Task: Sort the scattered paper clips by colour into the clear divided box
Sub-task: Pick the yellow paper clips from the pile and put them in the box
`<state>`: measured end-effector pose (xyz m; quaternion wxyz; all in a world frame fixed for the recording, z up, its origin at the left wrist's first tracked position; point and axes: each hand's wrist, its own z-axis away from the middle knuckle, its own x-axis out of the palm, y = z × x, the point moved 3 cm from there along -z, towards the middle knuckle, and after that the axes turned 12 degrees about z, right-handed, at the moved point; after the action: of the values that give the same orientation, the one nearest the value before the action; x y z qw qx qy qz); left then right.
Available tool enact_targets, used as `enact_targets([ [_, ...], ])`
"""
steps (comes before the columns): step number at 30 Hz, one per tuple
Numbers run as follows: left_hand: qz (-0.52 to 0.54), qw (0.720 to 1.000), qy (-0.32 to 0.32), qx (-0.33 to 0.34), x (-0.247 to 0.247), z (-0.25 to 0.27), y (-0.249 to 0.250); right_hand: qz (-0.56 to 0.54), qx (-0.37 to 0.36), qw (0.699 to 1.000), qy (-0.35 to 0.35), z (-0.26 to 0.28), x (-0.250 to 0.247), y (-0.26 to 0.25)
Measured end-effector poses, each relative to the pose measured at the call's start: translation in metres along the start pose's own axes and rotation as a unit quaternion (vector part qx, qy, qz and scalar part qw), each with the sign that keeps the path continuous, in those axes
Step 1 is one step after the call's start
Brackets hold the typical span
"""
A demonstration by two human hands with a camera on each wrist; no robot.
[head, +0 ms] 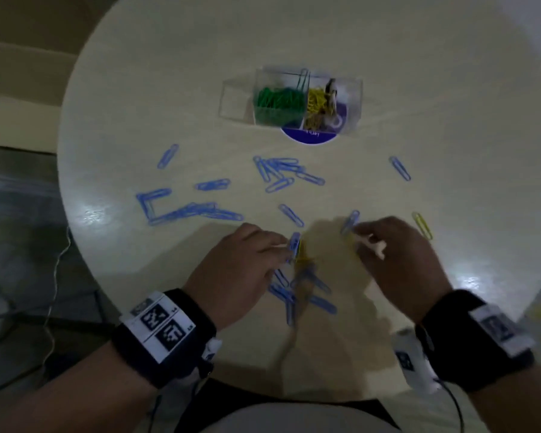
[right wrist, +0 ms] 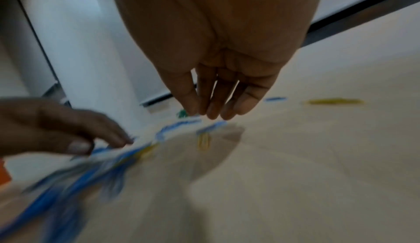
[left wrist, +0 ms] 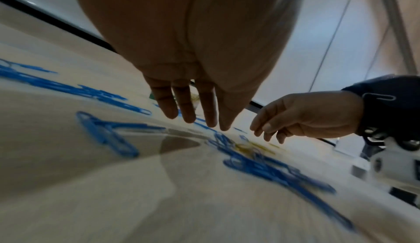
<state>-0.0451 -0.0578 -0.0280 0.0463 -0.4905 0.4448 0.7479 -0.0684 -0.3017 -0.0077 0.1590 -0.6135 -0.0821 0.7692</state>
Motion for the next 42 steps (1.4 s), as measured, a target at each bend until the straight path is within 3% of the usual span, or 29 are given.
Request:
enact_targets([
  [4,-0.052,0.999,-0.009,0.003,0.007,0.020,-0.001,0.136,-0.054,0.987,-0.064,0.038,0.032,-0.011],
  [9,-0.114,0.992,0.008,-0.056,-0.008,0.028,-0.019,0.195,-0.073,0.977,-0.045,0.048,0.040,-0.039],
  [13,-0.093,0.989,0.076,-0.090,-0.024,0.021,-0.018,0.112,0.006,0.992,0.065,0.032,0.022,-0.009],
  [16,-0.062,0.993,0.098,-0.020,-0.017,0.024,0.001,0.039,0.112,0.983,0.140,0.017,0.000,0.045],
  [18,-0.040,0.997,0.053,0.034,0.000,0.033,0.012,0.033,0.171,0.977,0.122,0.009,-0.008,0.073],
  [20,-0.035,0.998,0.017,0.054,0.015,0.043,0.013,0.039,0.188,0.978,0.081,0.001,-0.007,0.082],
  [23,-0.030,0.999,0.021,0.034,0.018,0.055,0.004,0.032,0.162,0.985,0.049,-0.004,0.000,0.071],
  [28,-0.032,0.994,0.099,-0.023,-0.002,0.047,0.003,0.021,0.080,0.996,0.015,0.005,0.024,0.024],
  [32,-0.061,0.997,0.030,0.024,0.010,0.016,0.020,0.011,0.040,0.999,0.003,0.003,0.036,-0.011],
  [35,-0.082,0.996,0.031,0.014,0.014,0.012,0.013,0.018,0.009,1.000,-0.015,-0.001,0.040,-0.022],
  [42,-0.053,0.994,0.085,-0.053,-0.011,0.014,-0.012,0.015,0.034,0.999,0.004,-0.011,0.031,-0.016],
])
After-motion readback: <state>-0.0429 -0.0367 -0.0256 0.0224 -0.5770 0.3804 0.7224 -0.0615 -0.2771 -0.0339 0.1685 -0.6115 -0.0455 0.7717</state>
